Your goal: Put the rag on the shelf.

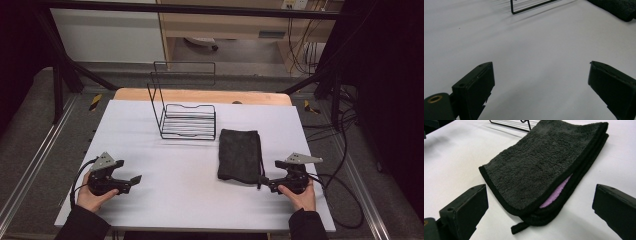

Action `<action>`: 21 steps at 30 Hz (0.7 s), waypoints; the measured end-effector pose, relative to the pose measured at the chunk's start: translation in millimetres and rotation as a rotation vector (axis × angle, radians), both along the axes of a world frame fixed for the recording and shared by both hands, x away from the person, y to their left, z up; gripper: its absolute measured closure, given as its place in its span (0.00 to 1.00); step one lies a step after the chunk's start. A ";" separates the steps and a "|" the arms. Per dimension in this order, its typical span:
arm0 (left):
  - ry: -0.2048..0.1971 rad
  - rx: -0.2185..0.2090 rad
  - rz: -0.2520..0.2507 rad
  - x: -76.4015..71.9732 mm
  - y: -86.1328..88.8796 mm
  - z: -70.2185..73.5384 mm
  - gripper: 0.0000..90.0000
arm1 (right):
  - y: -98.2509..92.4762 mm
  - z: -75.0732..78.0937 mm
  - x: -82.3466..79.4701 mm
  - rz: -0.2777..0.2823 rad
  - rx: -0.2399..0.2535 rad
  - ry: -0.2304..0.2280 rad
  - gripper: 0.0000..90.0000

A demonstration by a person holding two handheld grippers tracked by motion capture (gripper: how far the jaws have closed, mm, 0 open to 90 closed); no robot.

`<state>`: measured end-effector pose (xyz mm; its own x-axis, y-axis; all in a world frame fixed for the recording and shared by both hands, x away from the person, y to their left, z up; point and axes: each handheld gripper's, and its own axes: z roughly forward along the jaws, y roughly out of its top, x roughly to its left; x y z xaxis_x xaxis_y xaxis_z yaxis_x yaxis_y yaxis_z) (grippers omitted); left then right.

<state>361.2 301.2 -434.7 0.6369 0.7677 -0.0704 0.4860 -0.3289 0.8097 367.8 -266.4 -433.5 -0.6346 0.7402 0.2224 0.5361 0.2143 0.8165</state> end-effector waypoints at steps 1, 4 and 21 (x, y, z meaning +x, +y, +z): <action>0.000 -0.001 -0.001 0.1 0.0 0.0 0.08 | 4.1 0.2 -0.5 0.010 -0.009 0.001 0.01; -0.002 0.003 -0.002 0.1 -1.1 -0.3 0.08 | 8.9 0.5 -0.4 0.017 -0.016 -0.001 0.01; 0.000 0.010 0.002 0.3 -1.1 -0.5 0.08 | 58.4 7.8 -0.1 0.064 -0.103 -0.023 0.05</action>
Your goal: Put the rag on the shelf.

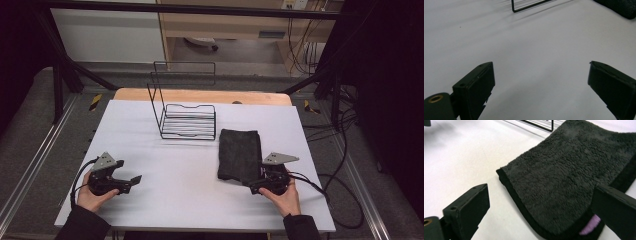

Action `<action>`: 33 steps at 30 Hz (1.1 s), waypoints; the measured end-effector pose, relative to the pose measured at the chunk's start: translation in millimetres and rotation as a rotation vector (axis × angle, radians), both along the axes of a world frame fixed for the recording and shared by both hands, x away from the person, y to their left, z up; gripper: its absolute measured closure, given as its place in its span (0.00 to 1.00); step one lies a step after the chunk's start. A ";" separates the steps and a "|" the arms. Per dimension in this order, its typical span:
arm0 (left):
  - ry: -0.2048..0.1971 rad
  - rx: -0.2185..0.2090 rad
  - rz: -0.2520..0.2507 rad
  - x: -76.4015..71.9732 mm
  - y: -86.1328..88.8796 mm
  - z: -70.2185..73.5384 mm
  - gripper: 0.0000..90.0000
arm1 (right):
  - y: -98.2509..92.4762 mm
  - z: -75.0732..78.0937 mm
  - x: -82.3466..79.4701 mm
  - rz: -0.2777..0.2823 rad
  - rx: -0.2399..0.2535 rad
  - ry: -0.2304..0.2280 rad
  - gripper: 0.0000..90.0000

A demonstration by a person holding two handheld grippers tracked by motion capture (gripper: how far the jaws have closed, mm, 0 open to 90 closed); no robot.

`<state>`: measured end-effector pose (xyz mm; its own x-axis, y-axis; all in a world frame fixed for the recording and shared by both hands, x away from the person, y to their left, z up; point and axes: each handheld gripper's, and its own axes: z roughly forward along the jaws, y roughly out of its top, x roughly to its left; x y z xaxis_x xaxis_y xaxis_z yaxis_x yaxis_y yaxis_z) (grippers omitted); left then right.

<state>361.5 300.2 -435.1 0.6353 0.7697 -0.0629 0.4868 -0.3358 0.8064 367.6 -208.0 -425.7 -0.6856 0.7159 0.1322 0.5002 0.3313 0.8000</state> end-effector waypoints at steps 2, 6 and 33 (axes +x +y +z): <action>0.000 0.000 0.001 0.1 0.1 0.0 0.08 | 6.1 0.3 1.0 -0.005 -0.024 -0.004 0.07; 0.003 0.007 0.000 0.3 0.3 -0.5 0.08 | 21.1 0.5 3.5 0.001 -0.045 -0.001 0.12; 0.009 0.015 -0.002 0.7 -1.3 -1.1 0.10 | 77.9 -22.0 18.8 0.169 -0.246 -0.067 0.67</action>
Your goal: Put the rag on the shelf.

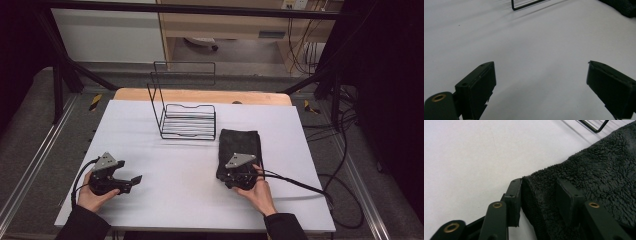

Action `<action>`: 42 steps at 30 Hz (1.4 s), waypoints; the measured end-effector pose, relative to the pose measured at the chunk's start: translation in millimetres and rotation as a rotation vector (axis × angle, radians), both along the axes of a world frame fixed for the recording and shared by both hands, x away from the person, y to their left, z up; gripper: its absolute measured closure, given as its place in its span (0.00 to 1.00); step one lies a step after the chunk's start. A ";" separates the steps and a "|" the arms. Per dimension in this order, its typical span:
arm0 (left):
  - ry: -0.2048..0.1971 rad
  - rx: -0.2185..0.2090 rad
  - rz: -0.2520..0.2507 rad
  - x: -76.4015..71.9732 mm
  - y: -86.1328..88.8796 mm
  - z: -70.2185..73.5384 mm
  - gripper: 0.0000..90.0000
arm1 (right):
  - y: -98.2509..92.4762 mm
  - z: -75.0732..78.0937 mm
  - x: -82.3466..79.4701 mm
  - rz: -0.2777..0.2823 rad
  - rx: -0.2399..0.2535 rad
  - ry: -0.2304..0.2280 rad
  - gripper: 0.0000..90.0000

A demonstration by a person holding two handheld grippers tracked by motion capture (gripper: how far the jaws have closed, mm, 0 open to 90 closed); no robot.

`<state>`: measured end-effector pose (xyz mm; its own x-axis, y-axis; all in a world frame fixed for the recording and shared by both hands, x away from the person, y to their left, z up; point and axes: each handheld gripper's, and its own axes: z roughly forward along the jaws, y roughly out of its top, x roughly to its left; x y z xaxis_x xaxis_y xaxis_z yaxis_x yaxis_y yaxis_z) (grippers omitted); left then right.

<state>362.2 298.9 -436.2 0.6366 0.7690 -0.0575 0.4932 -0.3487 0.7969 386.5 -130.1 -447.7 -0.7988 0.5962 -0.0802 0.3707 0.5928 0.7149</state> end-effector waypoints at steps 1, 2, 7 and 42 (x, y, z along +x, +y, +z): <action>-0.001 0.000 -0.001 -0.1 -0.1 0.1 0.10 | -0.8 0.4 0.7 0.002 -0.001 0.004 0.71; -0.001 0.000 -0.001 -0.1 -0.1 0.1 0.10 | -1.0 0.8 1.0 0.001 -0.003 0.004 0.75; 0.001 0.001 -0.002 0.1 -0.1 -0.2 0.10 | -2.3 3.1 3.2 -0.016 0.005 0.023 0.87; 0.002 0.002 0.003 0.7 0.1 -0.6 0.10 | 3.7 22.9 -20.1 0.037 0.158 0.032 0.92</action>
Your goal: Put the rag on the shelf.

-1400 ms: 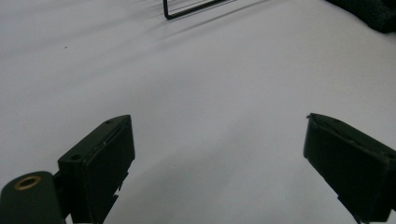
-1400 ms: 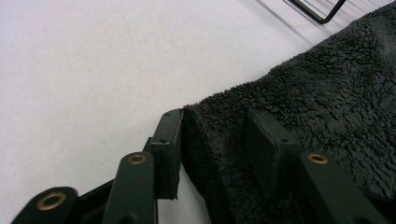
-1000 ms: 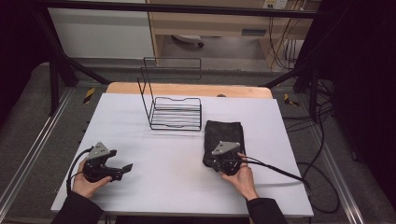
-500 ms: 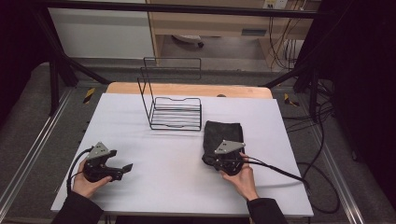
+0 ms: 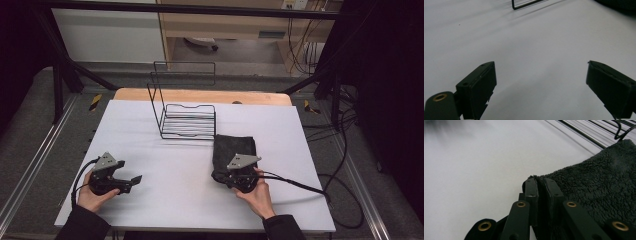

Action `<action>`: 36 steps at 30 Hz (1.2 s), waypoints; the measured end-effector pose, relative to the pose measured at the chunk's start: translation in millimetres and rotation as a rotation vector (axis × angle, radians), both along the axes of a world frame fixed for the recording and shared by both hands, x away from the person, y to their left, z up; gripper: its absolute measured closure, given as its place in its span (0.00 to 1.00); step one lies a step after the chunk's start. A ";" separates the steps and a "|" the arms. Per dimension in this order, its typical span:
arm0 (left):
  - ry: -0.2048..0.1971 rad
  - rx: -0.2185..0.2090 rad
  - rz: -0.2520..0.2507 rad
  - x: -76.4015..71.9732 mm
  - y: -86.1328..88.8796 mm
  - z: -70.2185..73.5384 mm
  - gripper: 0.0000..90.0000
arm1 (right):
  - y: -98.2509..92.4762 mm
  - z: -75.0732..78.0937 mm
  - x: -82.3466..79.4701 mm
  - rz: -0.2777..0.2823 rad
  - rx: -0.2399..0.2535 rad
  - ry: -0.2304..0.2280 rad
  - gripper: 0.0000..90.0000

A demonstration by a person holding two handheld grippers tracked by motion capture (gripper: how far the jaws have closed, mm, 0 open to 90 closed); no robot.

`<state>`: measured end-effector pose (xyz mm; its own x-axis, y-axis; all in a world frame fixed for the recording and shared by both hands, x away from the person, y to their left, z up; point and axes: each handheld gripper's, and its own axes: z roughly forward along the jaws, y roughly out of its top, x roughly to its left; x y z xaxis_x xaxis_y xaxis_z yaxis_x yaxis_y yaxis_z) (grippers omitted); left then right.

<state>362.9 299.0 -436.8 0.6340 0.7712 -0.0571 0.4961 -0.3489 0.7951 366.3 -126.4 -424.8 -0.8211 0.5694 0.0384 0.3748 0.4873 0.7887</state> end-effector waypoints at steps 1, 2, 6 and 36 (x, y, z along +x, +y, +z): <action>0.000 0.001 0.000 0.0 0.0 0.0 0.10 | 1.1 0.0 -1.1 0.005 0.000 0.001 0.92; 0.000 0.001 0.000 0.0 0.0 0.0 0.10 | 2.5 0.1 -2.3 0.010 -0.001 0.002 0.92; 0.000 0.002 0.000 0.0 -0.1 0.0 0.10 | 9.7 0.0 -5.7 0.030 0.008 0.009 0.92; 0.008 0.010 0.001 -1.3 -2.0 1.4 0.11 | 44.4 -9.9 -20.1 0.140 0.031 0.088 0.71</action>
